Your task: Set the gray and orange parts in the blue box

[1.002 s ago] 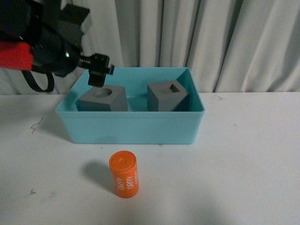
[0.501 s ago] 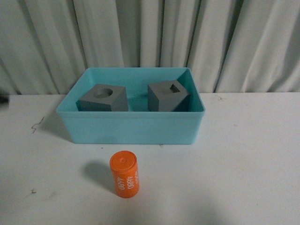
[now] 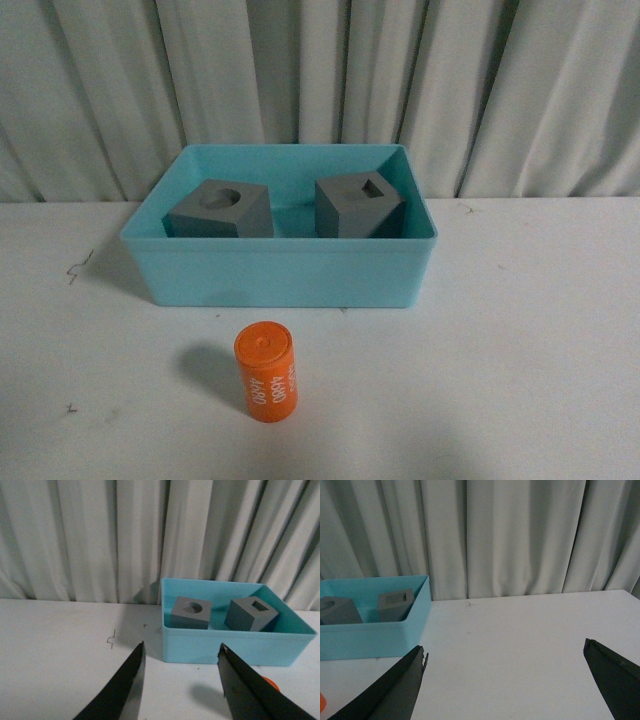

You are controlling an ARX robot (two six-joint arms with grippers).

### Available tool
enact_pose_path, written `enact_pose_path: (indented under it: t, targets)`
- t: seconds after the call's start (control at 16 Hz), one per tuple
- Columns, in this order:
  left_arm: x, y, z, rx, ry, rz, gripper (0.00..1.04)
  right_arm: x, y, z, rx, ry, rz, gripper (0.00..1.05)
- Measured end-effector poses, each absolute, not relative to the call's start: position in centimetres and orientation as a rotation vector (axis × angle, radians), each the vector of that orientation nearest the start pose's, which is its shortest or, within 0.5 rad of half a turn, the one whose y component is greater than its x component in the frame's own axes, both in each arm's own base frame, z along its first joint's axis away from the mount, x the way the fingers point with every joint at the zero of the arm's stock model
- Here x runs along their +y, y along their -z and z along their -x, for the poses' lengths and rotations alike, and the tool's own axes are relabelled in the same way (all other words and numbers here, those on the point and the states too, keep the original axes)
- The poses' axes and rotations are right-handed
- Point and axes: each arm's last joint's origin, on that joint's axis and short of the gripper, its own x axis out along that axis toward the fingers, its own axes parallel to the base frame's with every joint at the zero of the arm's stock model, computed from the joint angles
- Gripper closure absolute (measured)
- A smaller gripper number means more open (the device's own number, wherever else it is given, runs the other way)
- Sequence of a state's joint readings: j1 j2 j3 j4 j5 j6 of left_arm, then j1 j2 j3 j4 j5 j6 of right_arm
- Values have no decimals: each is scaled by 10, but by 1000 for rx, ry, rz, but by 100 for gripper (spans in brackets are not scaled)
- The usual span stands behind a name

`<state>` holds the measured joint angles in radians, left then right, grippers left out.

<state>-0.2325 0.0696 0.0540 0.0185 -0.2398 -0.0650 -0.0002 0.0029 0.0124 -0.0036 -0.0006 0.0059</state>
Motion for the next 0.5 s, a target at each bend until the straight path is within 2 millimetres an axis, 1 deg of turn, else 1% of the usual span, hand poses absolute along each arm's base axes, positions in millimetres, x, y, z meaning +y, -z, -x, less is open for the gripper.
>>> enact_pose_path:
  t: [0.25, 0.31, 0.38, 0.5]
  targets:
    - [-10, -176, -97, -2, -1, 22, 93, 0, -167, -97, -6, 0, -6, 6]
    - [-3, -167, -97, -5, 7, 19, 103, 0, -167, -97, -6, 0, -6, 6]
    - [2, -165, -98, 14, -34, 17, 103, 0, -167, -97, -7, -1, -6, 6]
    - [0, -166, -97, -1, 4, 15, 103, 0, -167, -97, -6, 0, -6, 6]
